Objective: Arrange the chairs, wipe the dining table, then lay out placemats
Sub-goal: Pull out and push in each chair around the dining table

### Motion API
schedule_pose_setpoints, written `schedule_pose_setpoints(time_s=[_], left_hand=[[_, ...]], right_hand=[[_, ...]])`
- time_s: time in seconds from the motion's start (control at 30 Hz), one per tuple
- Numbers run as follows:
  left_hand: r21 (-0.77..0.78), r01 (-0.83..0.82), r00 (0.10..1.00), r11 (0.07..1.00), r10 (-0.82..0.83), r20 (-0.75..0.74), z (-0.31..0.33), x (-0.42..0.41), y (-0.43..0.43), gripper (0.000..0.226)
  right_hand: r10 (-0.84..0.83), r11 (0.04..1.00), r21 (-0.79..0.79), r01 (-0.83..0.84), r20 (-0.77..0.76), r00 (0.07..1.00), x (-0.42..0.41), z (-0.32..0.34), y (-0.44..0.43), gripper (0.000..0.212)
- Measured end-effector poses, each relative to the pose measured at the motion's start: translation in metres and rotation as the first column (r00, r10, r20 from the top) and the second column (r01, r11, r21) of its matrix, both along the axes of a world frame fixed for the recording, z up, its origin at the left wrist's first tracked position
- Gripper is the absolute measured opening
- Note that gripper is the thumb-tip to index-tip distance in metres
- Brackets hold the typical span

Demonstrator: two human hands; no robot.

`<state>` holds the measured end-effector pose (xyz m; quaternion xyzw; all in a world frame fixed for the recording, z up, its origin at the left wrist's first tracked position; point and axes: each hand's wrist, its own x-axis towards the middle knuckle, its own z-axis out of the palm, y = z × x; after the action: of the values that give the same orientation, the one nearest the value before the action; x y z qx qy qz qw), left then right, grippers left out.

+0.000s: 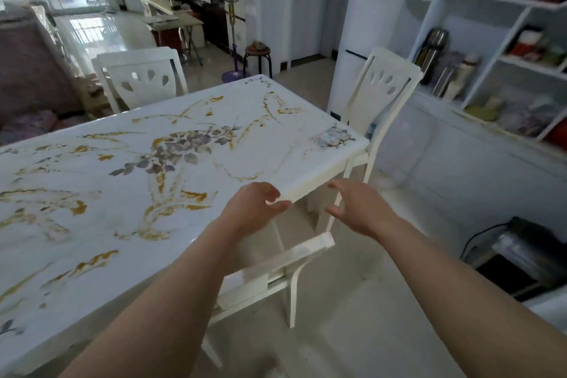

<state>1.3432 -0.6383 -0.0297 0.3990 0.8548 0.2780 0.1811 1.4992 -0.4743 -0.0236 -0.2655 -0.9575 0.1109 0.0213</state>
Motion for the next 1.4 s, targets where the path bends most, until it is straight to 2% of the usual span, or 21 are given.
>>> schedule_pose_setpoints(time_s=[0.17, 0.4, 0.63, 0.77, 0.97, 1.17, 1.4], left_hand=[[0.058, 0.122, 0.992, 0.991, -0.123, 0.017, 0.011, -0.019, 0.080, 0.038], [0.034, 0.222, 0.973, 0.974, -0.224, 0.050, -0.005, -0.025, 0.164, 0.032], [0.122, 0.201, 0.966, 0.972, -0.218, 0.142, -0.006, -0.008, 0.250, 0.033], [0.142, 0.190, 0.961, 0.971, -0.214, 0.175, -0.007, 0.007, 0.311, 0.028], [0.164, 0.166, 0.973, 0.972, -0.189, 0.133, -0.003, 0.038, 0.411, 0.027], [0.198, 0.056, 0.985, 0.979, -0.086, 0.148, 0.006, 0.070, 0.513, 0.023], [0.188, -0.038, 0.982, 0.982, 0.001, 0.190, -0.004, 0.067, 0.596, 0.025]], right_hand=[[-0.184, 0.983, -0.029, 0.184, -0.014, 0.983, 0.000, 0.021, 0.059, 0.051], [-0.349, 0.936, -0.056, 0.348, -0.007, 0.937, 0.022, 0.017, 0.116, 0.047], [-0.472, 0.878, -0.103, 0.467, -0.028, 0.881, 0.052, 0.014, 0.190, 0.050], [-0.454, 0.888, -0.112, 0.447, -0.047, 0.890, 0.065, 0.014, 0.253, 0.049], [-0.404, 0.914, -0.068, 0.401, -0.057, 0.913, 0.089, 0.019, 0.364, 0.047], [-0.348, 0.937, -0.066, 0.344, -0.061, 0.935, 0.115, 0.026, 0.479, 0.049], [-0.282, 0.955, -0.114, 0.275, -0.054, 0.958, 0.097, 0.016, 0.573, 0.047]])
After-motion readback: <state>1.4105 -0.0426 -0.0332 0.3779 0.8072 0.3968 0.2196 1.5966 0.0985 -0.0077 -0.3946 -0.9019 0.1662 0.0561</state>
